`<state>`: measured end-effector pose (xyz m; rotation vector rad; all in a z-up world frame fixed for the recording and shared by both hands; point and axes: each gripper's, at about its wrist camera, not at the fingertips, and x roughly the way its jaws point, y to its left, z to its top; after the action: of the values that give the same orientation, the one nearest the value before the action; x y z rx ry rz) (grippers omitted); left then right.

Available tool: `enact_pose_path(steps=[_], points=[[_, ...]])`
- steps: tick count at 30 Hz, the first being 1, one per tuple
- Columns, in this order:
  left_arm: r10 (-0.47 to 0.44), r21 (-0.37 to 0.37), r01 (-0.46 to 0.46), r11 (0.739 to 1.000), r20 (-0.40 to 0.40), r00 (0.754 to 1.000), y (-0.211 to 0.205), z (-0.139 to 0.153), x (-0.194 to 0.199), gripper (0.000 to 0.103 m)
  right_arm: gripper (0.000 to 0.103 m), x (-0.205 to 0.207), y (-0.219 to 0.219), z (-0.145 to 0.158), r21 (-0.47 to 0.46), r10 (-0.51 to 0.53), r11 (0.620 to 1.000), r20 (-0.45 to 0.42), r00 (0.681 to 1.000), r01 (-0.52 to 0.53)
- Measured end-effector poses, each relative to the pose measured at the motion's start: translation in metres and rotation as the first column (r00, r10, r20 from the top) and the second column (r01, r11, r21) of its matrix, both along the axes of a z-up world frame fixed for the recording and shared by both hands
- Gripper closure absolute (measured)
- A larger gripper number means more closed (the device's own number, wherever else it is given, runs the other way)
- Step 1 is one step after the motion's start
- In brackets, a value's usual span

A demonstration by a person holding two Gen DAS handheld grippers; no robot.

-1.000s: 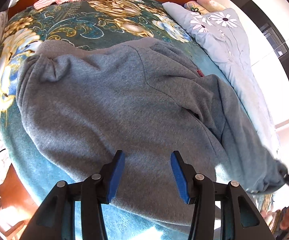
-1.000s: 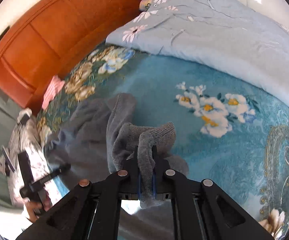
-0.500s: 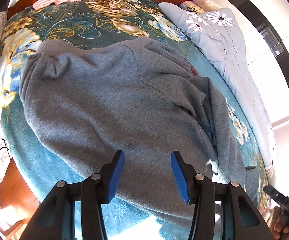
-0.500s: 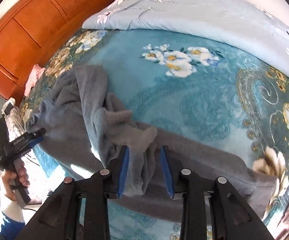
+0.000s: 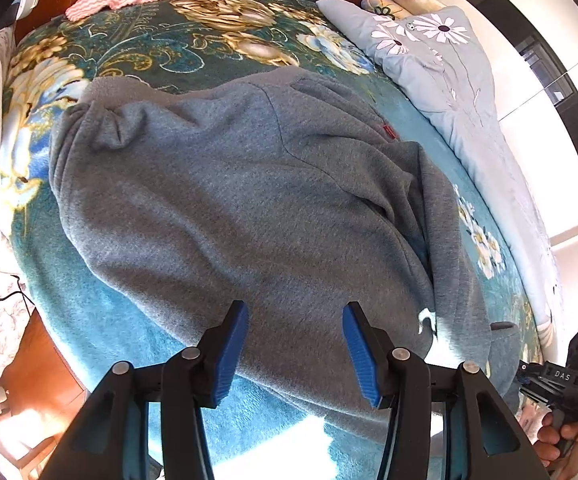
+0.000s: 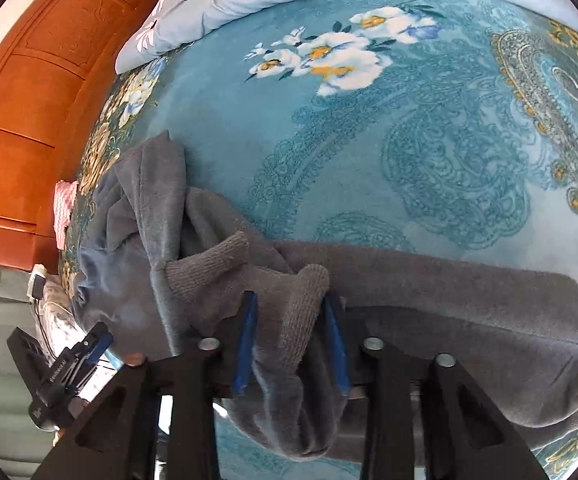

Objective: Fold clothes

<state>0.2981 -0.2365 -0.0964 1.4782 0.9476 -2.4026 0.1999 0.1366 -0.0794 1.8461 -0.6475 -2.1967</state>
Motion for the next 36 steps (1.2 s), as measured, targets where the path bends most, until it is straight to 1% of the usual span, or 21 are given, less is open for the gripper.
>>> enact_pose_path(steps=[1,5,6,8,9,10,11,13,14,16,17,19,20,22,24,26,27,29,33,34,36], points=[[-0.002,0.004,0.002,1.000,-0.004,1.000,-0.001,0.002,-0.002,0.050,0.094,-0.001,-0.003,0.002,-0.007,0.005,1.000,0.008,1.000,-0.005],[-0.043,-0.022,0.043,0.999,-0.018,0.999,-0.008,0.015,-0.019,0.050,0.095,-0.008,-0.008,0.025,-0.014,0.058,0.998,-0.033,0.998,-0.059],[-0.055,-0.031,0.054,0.998,-0.025,0.998,-0.013,0.019,-0.025,0.050,0.095,-0.013,0.000,0.038,-0.011,0.054,0.998,-0.067,0.996,-0.055],[-0.078,-0.056,0.076,0.996,-0.044,0.996,-0.023,0.029,-0.038,0.049,0.095,-0.025,0.029,0.072,0.011,0.005,1.000,-0.173,0.985,-0.003],[-0.088,-0.071,0.084,0.994,-0.054,0.995,-0.029,0.035,-0.046,0.048,0.095,-0.029,0.050,0.092,0.031,-0.045,0.998,-0.237,0.970,0.054],[-0.093,-0.086,0.087,0.992,-0.064,0.994,-0.035,0.040,-0.054,0.046,0.095,-0.033,0.072,0.111,0.048,-0.093,0.992,-0.301,0.949,0.113],[-0.096,-0.102,0.089,0.991,-0.072,0.993,-0.041,0.044,-0.064,0.044,0.095,-0.035,0.096,0.128,0.066,-0.155,0.979,-0.365,0.918,0.192],[-0.106,-0.137,0.095,0.986,-0.077,0.991,-0.054,0.049,-0.085,0.042,0.095,-0.031,0.146,0.150,0.072,-0.295,0.926,-0.475,0.829,0.371],[-0.111,-0.150,0.099,0.984,-0.070,0.991,-0.061,0.048,-0.098,0.042,0.095,-0.027,0.169,0.152,0.087,-0.350,0.889,-0.503,0.790,0.449],[-0.120,-0.173,0.110,0.979,-0.052,0.991,-0.074,0.044,-0.124,0.041,0.095,-0.024,0.206,0.135,0.159,-0.407,0.814,-0.530,0.744,0.559],[-0.125,-0.174,0.118,0.978,-0.031,0.992,-0.080,0.038,-0.137,0.041,0.095,-0.026,0.222,0.117,0.210,-0.426,0.783,-0.504,0.751,0.585],[-0.132,-0.153,0.133,0.979,0.013,0.991,-0.092,0.021,-0.163,0.041,0.095,-0.029,0.251,0.070,0.266,-0.504,0.745,-0.376,0.778,0.611],[-0.130,-0.125,0.133,0.983,0.032,0.991,-0.099,0.010,-0.174,0.041,0.095,-0.031,0.260,0.050,0.285,-0.537,0.733,-0.314,0.783,0.618],[-0.115,-0.068,0.118,0.991,0.052,0.992,-0.111,-0.007,-0.189,0.041,0.096,-0.025,0.271,0.024,0.284,-0.581,0.720,-0.251,0.774,0.633],[-0.095,-0.011,0.096,0.995,0.065,0.993,-0.122,-0.022,-0.202,0.041,0.095,-0.024,0.267,0.018,0.305,-0.568,0.728,-0.233,0.789,0.614],[-0.092,0.068,0.089,0.994,0.042,0.995,-0.129,-0.031,-0.210,0.041,0.095,-0.023,0.264,0.011,0.326,-0.555,0.735,-0.215,0.804,0.595],[-0.096,0.098,0.092,0.991,0.033,0.995,-0.130,-0.033,-0.213,0.041,0.095,-0.025,0.259,0.012,0.343,-0.535,0.743,-0.212,0.818,0.575],[-0.110,0.122,0.105,0.987,0.038,0.993,-0.129,-0.037,-0.219,0.041,0.095,-0.027,0.258,0.014,0.358,-0.511,0.754,-0.207,0.834,0.551],[-0.141,0.128,0.135,0.982,0.037,0.989,-0.120,-0.035,-0.230,0.041,0.095,-0.031,0.258,0.017,0.354,-0.511,0.760,-0.195,0.837,0.546],[-0.146,0.117,0.140,0.983,0.046,0.988,-0.117,-0.034,-0.233,0.041,0.095,-0.032,0.257,0.017,0.351,-0.511,0.761,-0.194,0.837,0.546],[-0.159,0.062,0.155,0.986,0.065,0.985,-0.112,-0.029,-0.239,0.041,0.095,-0.033,0.255,0.018,0.350,-0.507,0.764,-0.193,0.840,0.542]])
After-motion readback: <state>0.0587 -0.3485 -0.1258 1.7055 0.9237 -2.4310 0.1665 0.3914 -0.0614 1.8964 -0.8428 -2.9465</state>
